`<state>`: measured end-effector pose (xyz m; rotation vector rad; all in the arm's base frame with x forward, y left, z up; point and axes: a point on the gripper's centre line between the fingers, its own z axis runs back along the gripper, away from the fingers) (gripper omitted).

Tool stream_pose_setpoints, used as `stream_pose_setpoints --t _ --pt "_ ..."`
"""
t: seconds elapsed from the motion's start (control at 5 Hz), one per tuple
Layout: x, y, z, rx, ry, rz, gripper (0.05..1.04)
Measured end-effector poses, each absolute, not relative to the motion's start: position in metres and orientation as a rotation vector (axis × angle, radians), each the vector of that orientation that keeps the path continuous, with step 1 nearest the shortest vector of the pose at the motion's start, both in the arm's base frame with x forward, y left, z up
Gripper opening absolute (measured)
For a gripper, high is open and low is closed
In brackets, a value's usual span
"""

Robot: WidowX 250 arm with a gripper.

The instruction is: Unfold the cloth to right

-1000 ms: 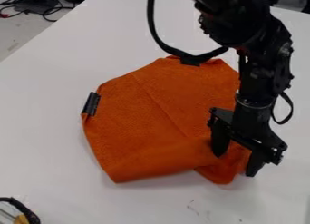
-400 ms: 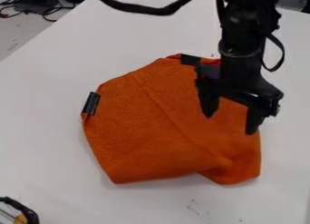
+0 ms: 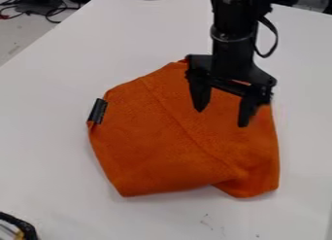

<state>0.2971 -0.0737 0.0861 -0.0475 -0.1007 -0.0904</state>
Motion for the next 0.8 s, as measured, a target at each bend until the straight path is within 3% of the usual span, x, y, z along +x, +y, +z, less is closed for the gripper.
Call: stream_pose_setpoints --t 0.4,0.8 --pt "0.246 -0.011 0.088 0.004 -0.099 0.037 0.999" --pt "0.215 0.057 0.085 0.063 -0.107 0.182 0.999"
